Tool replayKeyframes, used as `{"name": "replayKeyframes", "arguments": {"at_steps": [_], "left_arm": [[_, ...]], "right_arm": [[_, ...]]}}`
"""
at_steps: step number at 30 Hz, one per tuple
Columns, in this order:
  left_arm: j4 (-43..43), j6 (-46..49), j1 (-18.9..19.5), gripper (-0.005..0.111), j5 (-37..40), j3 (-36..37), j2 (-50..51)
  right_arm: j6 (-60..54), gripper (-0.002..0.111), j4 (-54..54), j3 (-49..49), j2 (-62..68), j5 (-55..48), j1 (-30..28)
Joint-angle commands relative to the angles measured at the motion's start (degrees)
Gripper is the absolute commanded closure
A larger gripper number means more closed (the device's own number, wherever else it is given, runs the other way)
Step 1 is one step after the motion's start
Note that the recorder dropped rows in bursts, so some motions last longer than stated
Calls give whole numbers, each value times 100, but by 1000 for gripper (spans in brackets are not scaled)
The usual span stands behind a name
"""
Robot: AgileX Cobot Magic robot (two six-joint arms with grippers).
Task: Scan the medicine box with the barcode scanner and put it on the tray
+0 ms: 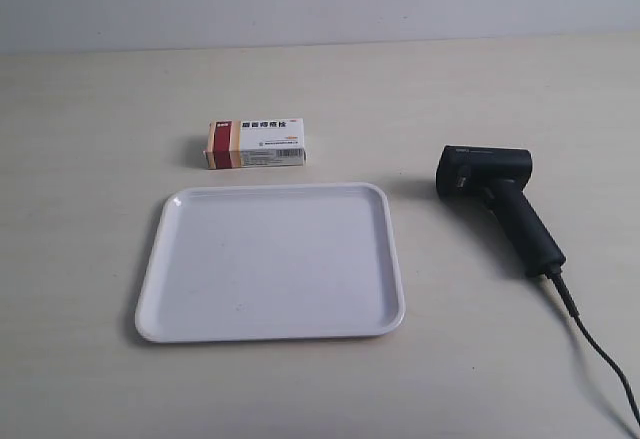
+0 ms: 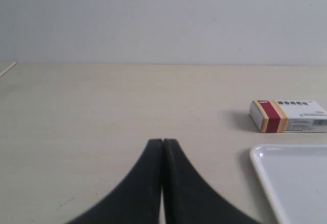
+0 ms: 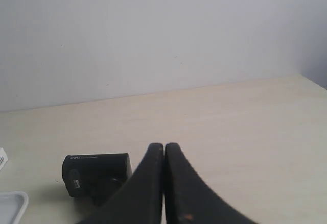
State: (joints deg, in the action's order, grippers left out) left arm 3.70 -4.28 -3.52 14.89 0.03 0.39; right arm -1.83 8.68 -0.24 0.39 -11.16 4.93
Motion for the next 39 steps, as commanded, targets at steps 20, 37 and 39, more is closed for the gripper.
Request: {"name": "replayKeyframes", "arguments": {"at_steps": [20,37,39], "left_arm": [[-731,-189,19,107,-3678,-666,2024],[37,1248,-1072,107,1053,-5964,10040],[-1831,3338,-1086,107,1591,-6545,10333]], "right_arm": [[-10,108,45,24,-39,676,-24],[673,108,713,24,-39,1844,-24],[673,108,570,24,-39,1881,-24]]}}
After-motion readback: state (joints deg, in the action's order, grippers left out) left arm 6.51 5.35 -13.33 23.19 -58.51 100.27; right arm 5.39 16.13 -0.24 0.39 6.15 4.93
